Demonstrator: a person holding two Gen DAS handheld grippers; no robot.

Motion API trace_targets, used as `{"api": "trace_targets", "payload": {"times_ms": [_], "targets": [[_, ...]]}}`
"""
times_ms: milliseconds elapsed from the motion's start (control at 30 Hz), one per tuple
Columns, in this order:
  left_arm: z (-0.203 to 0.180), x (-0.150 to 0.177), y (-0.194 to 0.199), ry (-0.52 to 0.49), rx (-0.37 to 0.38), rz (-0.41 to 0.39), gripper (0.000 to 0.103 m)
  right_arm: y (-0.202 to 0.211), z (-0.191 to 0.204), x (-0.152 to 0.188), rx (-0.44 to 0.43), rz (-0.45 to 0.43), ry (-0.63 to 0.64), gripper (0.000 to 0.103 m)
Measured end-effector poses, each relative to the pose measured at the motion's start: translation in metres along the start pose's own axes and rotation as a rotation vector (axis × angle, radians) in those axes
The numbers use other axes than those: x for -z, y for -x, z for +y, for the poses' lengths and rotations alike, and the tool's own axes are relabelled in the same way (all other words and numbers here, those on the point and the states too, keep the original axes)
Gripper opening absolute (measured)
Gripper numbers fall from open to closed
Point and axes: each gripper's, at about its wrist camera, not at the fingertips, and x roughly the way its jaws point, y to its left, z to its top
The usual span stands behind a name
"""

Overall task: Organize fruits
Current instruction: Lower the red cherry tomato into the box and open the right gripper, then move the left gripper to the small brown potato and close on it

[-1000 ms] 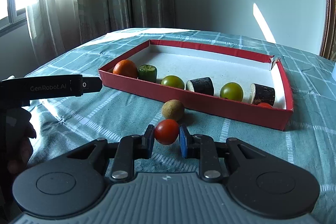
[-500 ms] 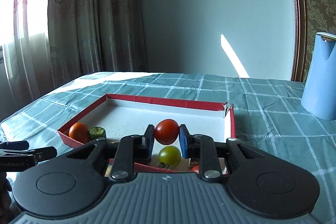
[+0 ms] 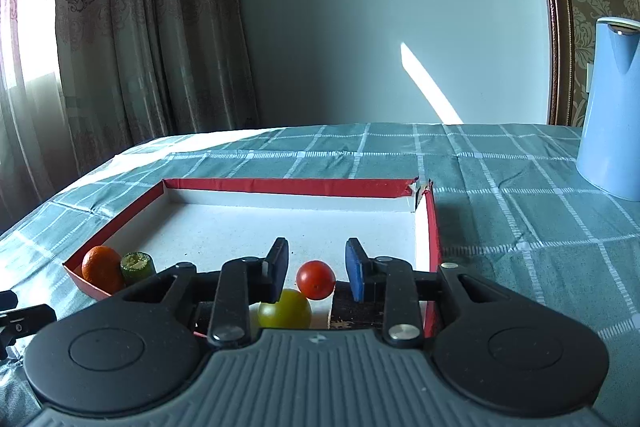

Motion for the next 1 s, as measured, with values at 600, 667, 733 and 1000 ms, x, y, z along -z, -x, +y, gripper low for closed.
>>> {"api": "trace_targets", "payload": {"times_ms": [600,667,733,1000], "targets": [[-0.038,0.001,0.003,-0.129,-0.015,-0.009,0.103,0.043,-0.055,0.037,0.091,0.021,-0.131,0.082],[-0.053,0.002,0.001,-0.154,-0.009,-0.002,0.103,0.038,-0.051,0.040,0.080,0.072,-0.117,0.082],[-0.066,0.004,-0.001,-0.185,-0.001,0.001,0.103,0.035,-0.048,0.042,0.077,0.115,-0.103,0.082],[-0.105,0.008,-0.016,-0.266,-0.009,0.026,0.103,0.029,-0.044,0.045,0.083,0.172,-0.083,0.086]]}}
